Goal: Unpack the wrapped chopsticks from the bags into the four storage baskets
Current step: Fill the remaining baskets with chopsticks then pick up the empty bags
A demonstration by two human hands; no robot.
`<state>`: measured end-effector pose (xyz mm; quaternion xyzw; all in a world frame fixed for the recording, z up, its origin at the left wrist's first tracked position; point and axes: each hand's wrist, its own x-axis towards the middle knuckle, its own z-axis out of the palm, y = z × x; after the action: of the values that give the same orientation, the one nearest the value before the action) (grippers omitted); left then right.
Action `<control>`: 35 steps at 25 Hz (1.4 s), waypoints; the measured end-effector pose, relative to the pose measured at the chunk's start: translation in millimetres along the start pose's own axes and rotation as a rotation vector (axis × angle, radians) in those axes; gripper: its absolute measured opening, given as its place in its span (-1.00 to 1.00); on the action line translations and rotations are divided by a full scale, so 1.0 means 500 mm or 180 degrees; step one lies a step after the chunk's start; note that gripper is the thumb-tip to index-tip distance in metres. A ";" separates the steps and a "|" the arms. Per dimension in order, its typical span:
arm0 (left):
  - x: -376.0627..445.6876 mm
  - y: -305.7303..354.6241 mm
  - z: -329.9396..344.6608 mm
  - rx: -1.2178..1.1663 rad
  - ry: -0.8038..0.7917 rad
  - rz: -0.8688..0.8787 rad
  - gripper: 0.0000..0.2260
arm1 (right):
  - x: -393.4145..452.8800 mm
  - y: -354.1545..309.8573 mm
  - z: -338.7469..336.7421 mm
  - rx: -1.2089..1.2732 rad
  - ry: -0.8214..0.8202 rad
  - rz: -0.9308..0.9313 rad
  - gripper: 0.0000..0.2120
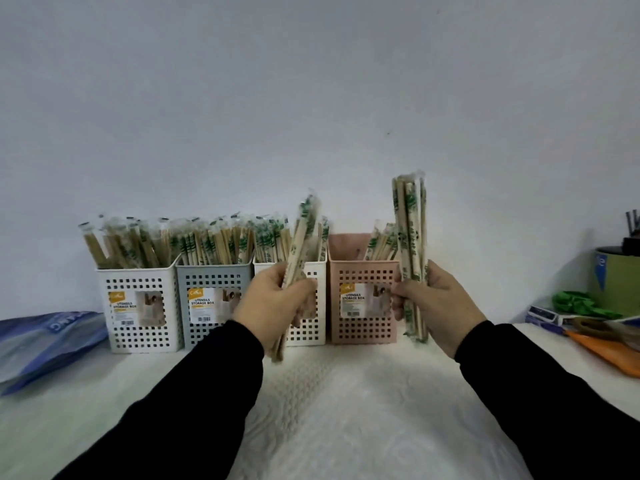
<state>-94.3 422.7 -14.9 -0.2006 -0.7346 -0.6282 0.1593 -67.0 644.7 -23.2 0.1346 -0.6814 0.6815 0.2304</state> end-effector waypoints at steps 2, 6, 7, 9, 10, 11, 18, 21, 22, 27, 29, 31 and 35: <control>0.006 -0.002 0.006 -0.0387 0.0138 -0.0044 -0.90 | 0.003 0.000 -0.003 0.0127 -0.0122 -0.0041 -0.83; 0.018 -0.009 0.007 -0.0490 0.0362 0.0011 -0.91 | 0.005 -0.010 -0.012 0.0380 -0.0015 0.0126 -0.74; 0.017 -0.005 0.008 -0.0604 0.0415 0.0052 -0.90 | 0.004 -0.018 -0.009 0.0480 0.0055 0.0104 -0.76; 0.012 0.009 0.011 -0.0837 0.0553 0.0148 -0.87 | 0.002 -0.034 0.000 0.0600 0.0209 -0.0028 -0.86; 0.010 0.018 0.012 -0.0920 0.0645 0.0224 -0.86 | 0.002 -0.043 0.006 0.0612 0.0315 -0.0123 -0.89; 0.007 0.028 0.012 -0.0988 0.0732 0.0316 -0.84 | 0.002 -0.051 0.012 0.0624 0.0438 -0.0228 -0.86; -0.006 0.055 0.012 -0.1024 0.0521 0.0177 -0.75 | -0.018 -0.079 0.041 0.0724 0.0094 0.0033 -0.89; -0.008 0.080 -0.009 -0.0422 0.0449 -0.0151 -0.76 | -0.009 -0.105 0.030 0.0204 0.0233 0.0236 -0.95; -0.009 0.094 -0.019 -0.0101 0.0423 -0.0273 -0.75 | -0.005 -0.125 0.024 -0.0116 0.0225 0.0388 -0.93; -0.036 0.154 -0.049 0.1623 -0.0097 -0.0746 -0.74 | -0.025 -0.200 -0.010 -0.1776 -0.0414 0.1141 -0.77; -0.037 0.158 -0.052 0.1910 -0.0126 -0.0743 -0.74 | -0.033 -0.216 -0.016 -0.1659 -0.0372 0.1175 -0.80; -0.038 0.163 -0.057 0.1893 -0.0067 -0.0735 -0.74 | -0.022 -0.223 -0.028 -0.1154 -0.0130 0.0932 -0.80; -0.020 0.184 -0.068 0.1293 0.0142 -0.0573 -0.80 | 0.043 -0.218 -0.053 0.0411 0.0370 0.0337 -0.87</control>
<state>-40.6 399.9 64.6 -0.0841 -0.8574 -0.4833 0.1560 -28.0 670.0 81.1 0.0732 -0.6277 0.7419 0.2241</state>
